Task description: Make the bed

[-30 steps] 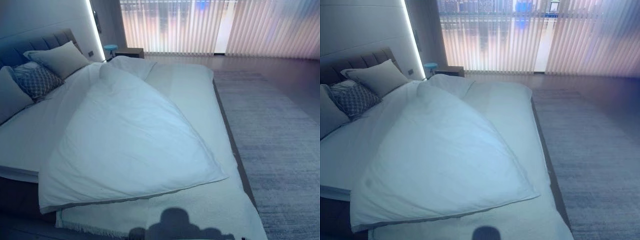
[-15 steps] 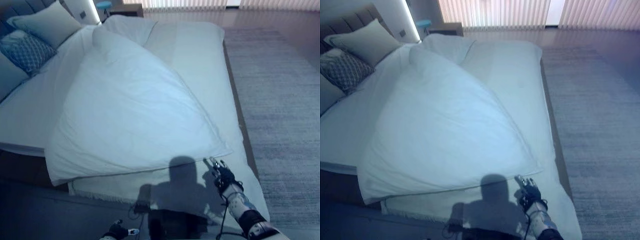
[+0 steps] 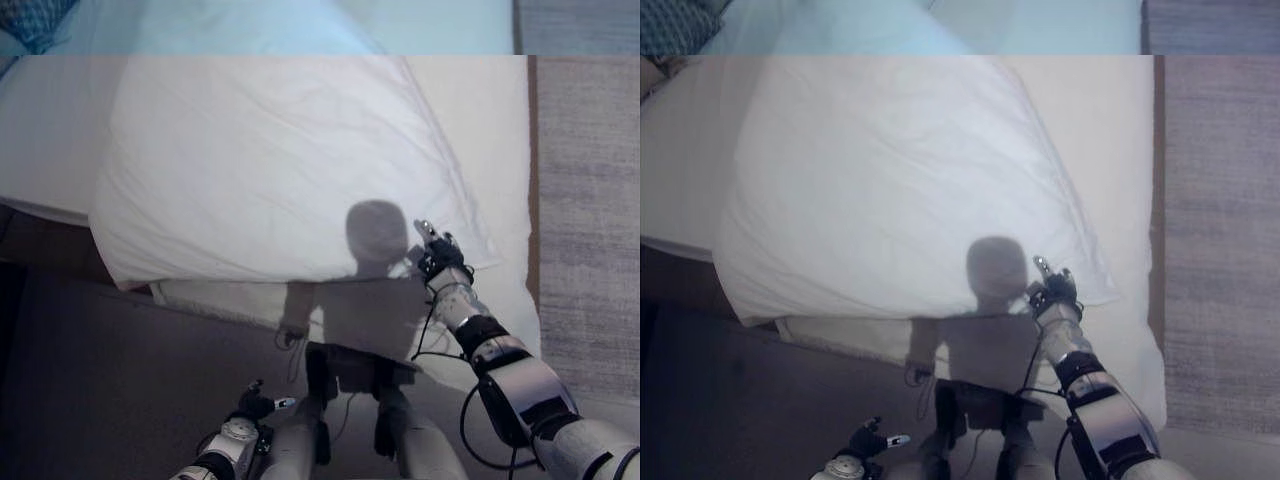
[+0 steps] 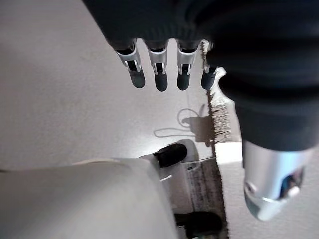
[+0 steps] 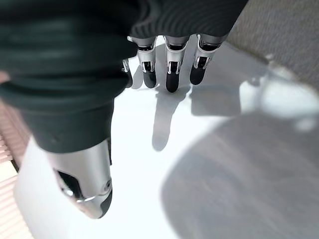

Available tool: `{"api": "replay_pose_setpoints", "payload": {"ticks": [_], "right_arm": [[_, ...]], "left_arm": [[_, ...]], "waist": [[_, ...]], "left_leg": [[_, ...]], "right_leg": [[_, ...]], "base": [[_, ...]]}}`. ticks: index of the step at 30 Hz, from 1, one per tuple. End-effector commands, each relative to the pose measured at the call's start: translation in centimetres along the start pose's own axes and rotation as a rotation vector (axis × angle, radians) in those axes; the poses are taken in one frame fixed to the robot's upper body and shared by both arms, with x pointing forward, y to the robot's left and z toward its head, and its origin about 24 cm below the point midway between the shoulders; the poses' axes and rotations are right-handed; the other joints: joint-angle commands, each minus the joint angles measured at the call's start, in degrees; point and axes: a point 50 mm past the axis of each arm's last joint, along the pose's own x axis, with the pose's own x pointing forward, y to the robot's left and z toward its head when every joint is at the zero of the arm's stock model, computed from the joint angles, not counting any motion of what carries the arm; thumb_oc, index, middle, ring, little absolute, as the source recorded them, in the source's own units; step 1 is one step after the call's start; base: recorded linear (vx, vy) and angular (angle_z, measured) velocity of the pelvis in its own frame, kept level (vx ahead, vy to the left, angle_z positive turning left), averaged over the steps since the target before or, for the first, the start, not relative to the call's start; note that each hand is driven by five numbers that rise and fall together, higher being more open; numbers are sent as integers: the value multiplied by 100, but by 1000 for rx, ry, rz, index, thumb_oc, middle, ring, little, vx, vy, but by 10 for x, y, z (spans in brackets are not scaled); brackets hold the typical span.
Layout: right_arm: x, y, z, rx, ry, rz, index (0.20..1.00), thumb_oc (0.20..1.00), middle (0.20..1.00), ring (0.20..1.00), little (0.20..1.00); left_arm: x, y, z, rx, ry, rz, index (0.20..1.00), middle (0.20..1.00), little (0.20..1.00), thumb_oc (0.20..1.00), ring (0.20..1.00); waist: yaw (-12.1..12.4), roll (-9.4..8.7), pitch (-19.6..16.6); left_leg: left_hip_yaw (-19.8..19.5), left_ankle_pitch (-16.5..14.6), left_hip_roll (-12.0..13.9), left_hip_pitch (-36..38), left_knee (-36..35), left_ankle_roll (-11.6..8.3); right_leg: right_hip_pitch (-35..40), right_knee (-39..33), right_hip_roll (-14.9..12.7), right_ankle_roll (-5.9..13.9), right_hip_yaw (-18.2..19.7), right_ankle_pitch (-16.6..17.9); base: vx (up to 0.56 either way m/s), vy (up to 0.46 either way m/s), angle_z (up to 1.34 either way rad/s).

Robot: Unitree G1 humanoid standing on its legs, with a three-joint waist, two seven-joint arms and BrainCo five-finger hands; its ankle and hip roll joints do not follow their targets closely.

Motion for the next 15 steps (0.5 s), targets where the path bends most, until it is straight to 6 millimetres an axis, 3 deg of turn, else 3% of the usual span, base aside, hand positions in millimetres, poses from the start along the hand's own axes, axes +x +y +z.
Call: {"api": "replay_pose_setpoints", "payload": {"ticks": [1, 2, 9, 12, 13, 14, 15], "right_arm": [[3, 19, 35, -82, -122, 11, 1000, 1000, 1000, 1000, 1000], [3, 20, 35, -81, -123, 12, 1000, 1000, 1000, 1000, 1000], [6, 44, 96, -138, -254, -12, 1000, 1000, 1000, 1000, 1000], [4, 50, 111, -151, -285, -12, 1000, 1000, 1000, 1000, 1000], [3, 52, 120, -163, -303, -16, 956, 956, 956, 956, 956], [2, 54, 134, -168, -323, -28, 730, 730, 730, 730, 730], [2, 54, 141, -171, -335, -37, 627, 627, 627, 627, 627]], "left_arm": [[1, -6, 16, -2, -59, -1, 1000, 1000, 1000, 1000, 1000], [1, -6, 17, -2, -60, -1, 1000, 1000, 1000, 1000, 1000], [1, -8, 49, -63, -167, 0, 1000, 1000, 1000, 1000, 1000], [0, -8, 56, -83, -192, 2, 1000, 1000, 1000, 1000, 1000], [0, -8, 60, -99, -204, 2, 1000, 1000, 1000, 1000, 1000], [-1, -9, 62, -115, -218, 0, 1000, 1000, 1000, 1000, 1000], [-1, -10, 63, -117, -217, -3, 1000, 1000, 1000, 1000, 1000]], "waist": [[136, -210, 98], [134, -206, 94], [296, -240, 487], [338, -242, 587], [372, -229, 652], [402, -219, 724], [428, -212, 725]], "left_leg": [[-23, 57, -262, -334, -2, -132], [-28, 61, -262, -351, -2, -132], [-226, 186, -274, -875, -2, -100], [-247, 235, -280, -1011, -2, -89], [-262, 224, -281, -1044, -2, -90], [-289, 249, -280, -1126, -2, -88], [-309, 258, -279, -1186, -2, -90]], "right_leg": [[-79, 302, -169, 370, 511, 41], [-98, 310, -170, 369, 506, 39], [-637, 500, -111, 361, 508, 69], [-790, 563, -104, 354, 514, 98], [-841, 605, -102, 358, 511, 70], [-954, 651, -105, 357, 500, 69], [-1019, 676, -103, 353, 498, 59]], "base": [[-17, -13, 17], [-38, -16, 16], [-33, -7, 10], [-11, -1, 1], [0, 0, 0], [0, 0, 0], [0, 0, 0]]}}
